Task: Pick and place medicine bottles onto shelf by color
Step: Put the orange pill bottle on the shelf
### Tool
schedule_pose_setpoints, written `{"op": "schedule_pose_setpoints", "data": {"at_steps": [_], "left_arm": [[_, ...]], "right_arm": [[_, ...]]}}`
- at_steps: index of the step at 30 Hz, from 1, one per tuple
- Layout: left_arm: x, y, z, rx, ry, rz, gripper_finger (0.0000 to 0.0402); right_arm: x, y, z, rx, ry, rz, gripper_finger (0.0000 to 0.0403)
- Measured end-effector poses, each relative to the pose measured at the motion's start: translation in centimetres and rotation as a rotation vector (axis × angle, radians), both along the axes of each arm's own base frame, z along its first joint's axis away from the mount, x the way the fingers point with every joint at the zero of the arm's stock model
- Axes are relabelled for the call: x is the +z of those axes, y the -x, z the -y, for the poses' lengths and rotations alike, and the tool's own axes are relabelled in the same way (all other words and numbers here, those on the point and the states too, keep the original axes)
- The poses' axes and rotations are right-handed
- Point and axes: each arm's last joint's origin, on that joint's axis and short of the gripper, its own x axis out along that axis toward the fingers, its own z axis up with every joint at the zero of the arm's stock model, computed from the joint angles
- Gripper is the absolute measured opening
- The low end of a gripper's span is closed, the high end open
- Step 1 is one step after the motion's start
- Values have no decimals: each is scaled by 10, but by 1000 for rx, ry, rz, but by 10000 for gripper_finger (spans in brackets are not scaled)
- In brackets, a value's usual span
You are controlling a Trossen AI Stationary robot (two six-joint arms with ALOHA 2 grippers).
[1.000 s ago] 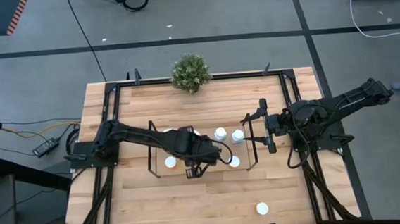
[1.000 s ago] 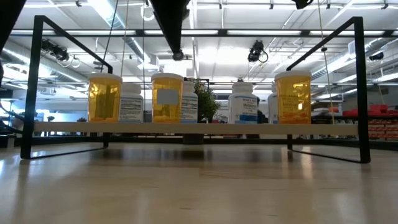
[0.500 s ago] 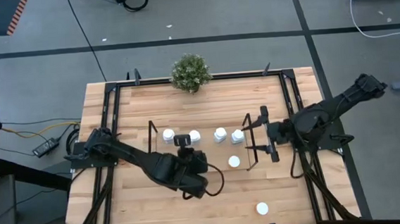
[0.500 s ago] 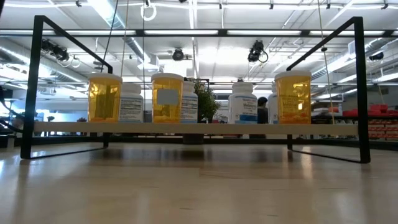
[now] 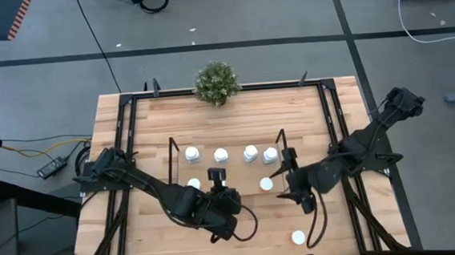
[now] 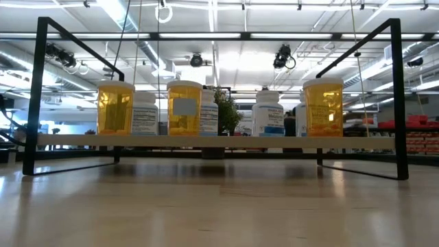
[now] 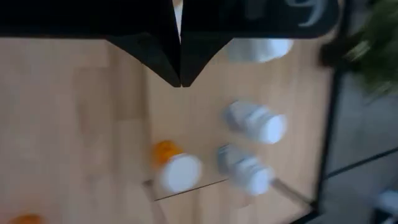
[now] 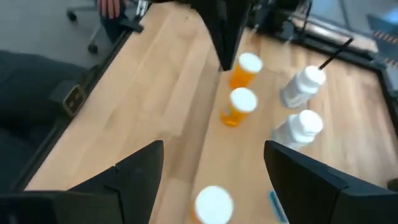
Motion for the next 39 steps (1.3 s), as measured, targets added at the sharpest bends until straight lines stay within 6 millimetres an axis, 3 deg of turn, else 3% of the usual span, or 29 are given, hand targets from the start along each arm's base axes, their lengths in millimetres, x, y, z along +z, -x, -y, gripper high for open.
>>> {"op": "schedule_pose_setpoints", "data": {"at_steps": [5, 8, 18, 21, 27, 32, 39], "left_arm": [[-23, 2, -19, -75, 86, 69, 2], [-32, 11, -36, -116, 103, 185, 2], [1, 70, -97, -301, 252, 693, 4], [-2, 81, -109, -305, 211, 761, 2], [-7, 88, -119, -352, 212, 845, 16], [-9, 89, -116, -439, 212, 974, 49], [-11, 92, -110, -460, 232, 1010, 102]], "right_arm": [[7, 2, -18, -7, -36, -60, 284], [1, 7, -27, -24, -62, -107, 284], [-46, -1, -63, -92, -77, -308, 284], [-56, 0, -73, -97, -99, -351, 284], [-73, 3, -95, -121, -164, -414, 284], [-97, 5, -114, -109, -160, -493, 285], [-122, 2, -126, -120, -141, -563, 298]]}}
